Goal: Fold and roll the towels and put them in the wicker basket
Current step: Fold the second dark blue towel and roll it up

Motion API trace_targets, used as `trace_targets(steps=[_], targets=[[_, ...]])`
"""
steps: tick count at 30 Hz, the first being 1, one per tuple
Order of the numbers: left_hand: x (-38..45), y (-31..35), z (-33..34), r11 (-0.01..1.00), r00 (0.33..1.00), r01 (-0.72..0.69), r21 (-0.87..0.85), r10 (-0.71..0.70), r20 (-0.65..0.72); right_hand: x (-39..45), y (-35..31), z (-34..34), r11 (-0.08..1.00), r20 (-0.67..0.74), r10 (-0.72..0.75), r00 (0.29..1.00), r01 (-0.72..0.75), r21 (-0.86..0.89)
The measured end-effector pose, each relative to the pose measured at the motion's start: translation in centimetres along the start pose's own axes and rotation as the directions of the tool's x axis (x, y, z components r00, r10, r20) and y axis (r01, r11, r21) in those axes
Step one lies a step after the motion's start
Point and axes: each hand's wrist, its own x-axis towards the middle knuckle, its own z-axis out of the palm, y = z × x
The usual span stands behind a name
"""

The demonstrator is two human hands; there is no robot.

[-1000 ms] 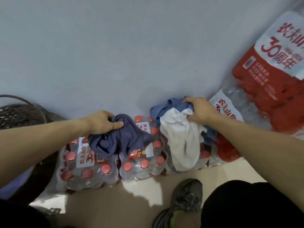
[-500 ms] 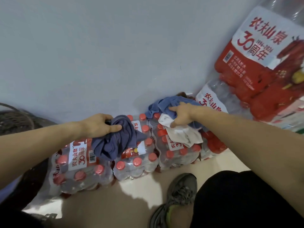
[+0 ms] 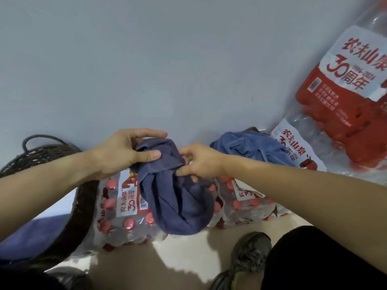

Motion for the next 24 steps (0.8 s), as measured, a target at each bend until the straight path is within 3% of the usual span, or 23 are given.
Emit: trace_targets(steps=[3,6,9,13,18,24], targets=[[-1.2,0.3,-2.0,0.999,0.998,0.039,-0.017,-0.04,-0.045,0.5,-1.4,-0.2,0.999,-0.077,-0.039,0.996,0.039,-0.008],[-2.2,0.0,-3.8,0.991,0.993,0.081,0.11,-0.071,-0.094,0.4,-2.9,-1.0,0.983,-0.173,-0.067,0.983,0.094,0.155],[-3.1,-0.2,-4.6,0.982,0.995,0.1,0.161,-0.101,-0.002,0.3,-4.2,-1.7,0.95,-0.204,-0.121,0.972,0.172,0.259],[-3.6,0.2,-5.2,0.982,0.989,0.125,0.142,-0.112,-0.099,0.5,-5.0,-2.4,0.948,-0.324,-0.197,0.925,0.264,0.18],[-3.3,0.5,-5.5,0.998,0.957,0.055,-0.017,-0.058,-0.285,1.0,-4.4,-3.6,0.976,-0.425,-0.219,0.879,0.198,-0.092],[-2.5,0.5,-6.3,0.992,0.882,0.124,-0.028,-0.123,-0.455,2.1,-2.4,-4.3,0.995,-0.48,-0.011,0.877,0.057,0.082]])
